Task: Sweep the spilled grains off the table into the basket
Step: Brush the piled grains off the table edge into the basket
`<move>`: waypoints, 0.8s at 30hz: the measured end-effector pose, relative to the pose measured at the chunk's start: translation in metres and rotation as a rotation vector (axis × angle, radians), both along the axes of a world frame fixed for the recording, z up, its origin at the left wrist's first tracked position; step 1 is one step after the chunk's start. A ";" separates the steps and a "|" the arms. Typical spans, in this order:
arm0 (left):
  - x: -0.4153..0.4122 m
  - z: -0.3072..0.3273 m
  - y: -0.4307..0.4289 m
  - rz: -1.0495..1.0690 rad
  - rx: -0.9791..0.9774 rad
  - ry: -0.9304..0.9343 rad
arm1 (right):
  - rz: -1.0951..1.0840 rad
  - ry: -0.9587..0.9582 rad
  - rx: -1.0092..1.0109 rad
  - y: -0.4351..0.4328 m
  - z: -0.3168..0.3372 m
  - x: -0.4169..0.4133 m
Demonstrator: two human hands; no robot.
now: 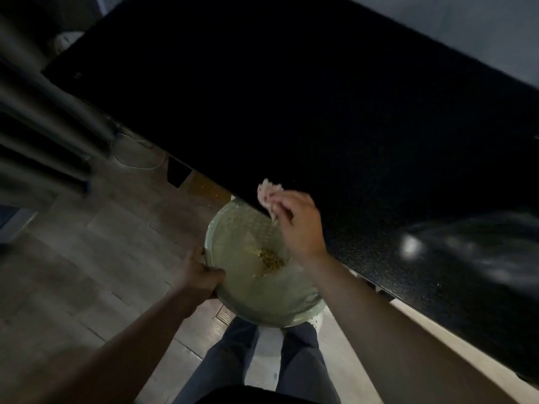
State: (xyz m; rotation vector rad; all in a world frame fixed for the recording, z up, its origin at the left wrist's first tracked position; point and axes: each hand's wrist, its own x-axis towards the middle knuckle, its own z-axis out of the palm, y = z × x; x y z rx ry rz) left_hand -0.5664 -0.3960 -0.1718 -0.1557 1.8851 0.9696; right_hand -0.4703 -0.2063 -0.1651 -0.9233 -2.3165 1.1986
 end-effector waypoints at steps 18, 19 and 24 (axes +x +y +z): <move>-0.014 -0.001 -0.012 -0.046 0.023 -0.004 | -0.373 0.020 -0.070 0.047 0.024 -0.001; -0.016 -0.003 -0.013 -0.050 0.014 -0.004 | -0.353 -0.024 -0.049 0.051 0.017 -0.010; -0.025 -0.007 -0.019 -0.035 -0.019 0.033 | -0.234 -0.052 -0.024 0.025 0.001 -0.035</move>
